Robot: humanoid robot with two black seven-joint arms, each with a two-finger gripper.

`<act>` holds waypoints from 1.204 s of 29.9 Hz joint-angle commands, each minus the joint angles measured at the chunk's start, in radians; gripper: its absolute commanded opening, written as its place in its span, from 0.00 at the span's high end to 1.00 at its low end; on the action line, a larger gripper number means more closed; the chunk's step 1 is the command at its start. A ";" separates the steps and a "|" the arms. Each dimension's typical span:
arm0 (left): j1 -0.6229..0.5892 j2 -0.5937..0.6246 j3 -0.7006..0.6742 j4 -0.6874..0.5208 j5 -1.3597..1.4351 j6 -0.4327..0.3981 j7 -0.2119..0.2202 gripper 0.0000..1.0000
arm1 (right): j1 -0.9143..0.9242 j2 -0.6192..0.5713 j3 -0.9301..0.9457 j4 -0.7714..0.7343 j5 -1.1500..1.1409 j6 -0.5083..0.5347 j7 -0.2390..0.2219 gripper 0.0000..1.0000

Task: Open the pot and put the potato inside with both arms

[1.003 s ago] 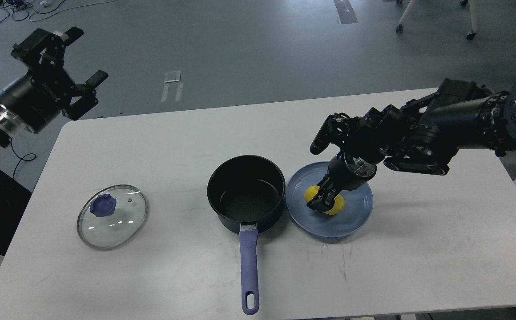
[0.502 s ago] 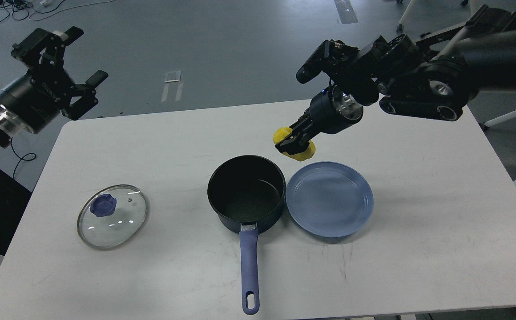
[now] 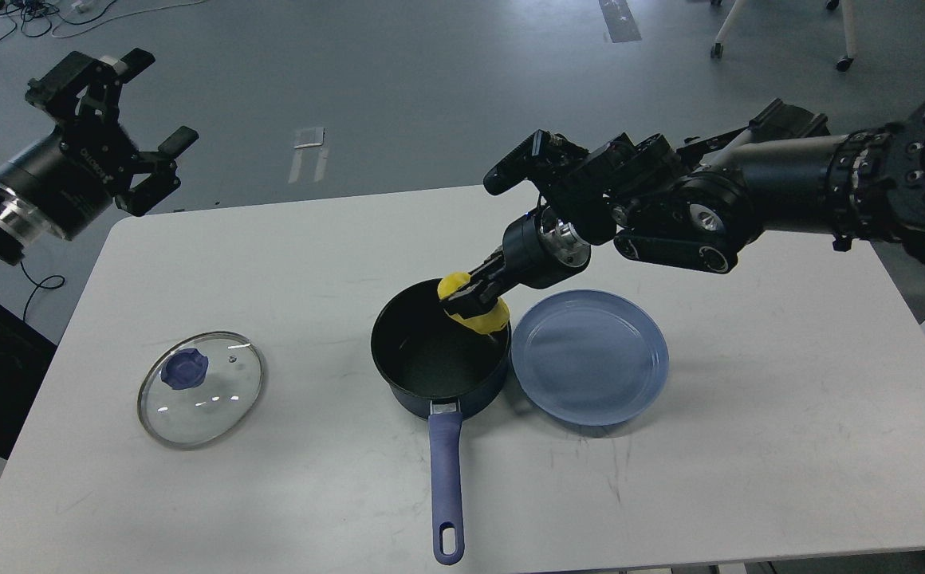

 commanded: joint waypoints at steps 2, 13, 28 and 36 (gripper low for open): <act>0.000 -0.002 0.000 0.001 0.000 0.000 0.000 0.02 | -0.005 0.000 0.002 0.002 0.097 0.001 0.000 0.21; -0.001 0.000 0.000 0.001 0.000 0.000 0.000 0.02 | 0.023 -0.069 0.072 -0.002 0.114 0.006 0.000 0.02; 0.063 -0.080 -0.014 0.015 -0.003 0.000 0.000 0.02 | -0.422 -0.428 0.704 -0.049 0.624 0.003 0.000 0.02; 0.149 -0.173 -0.093 0.062 -0.001 0.000 0.000 0.02 | -0.672 -0.382 1.008 -0.113 0.775 0.014 0.000 0.02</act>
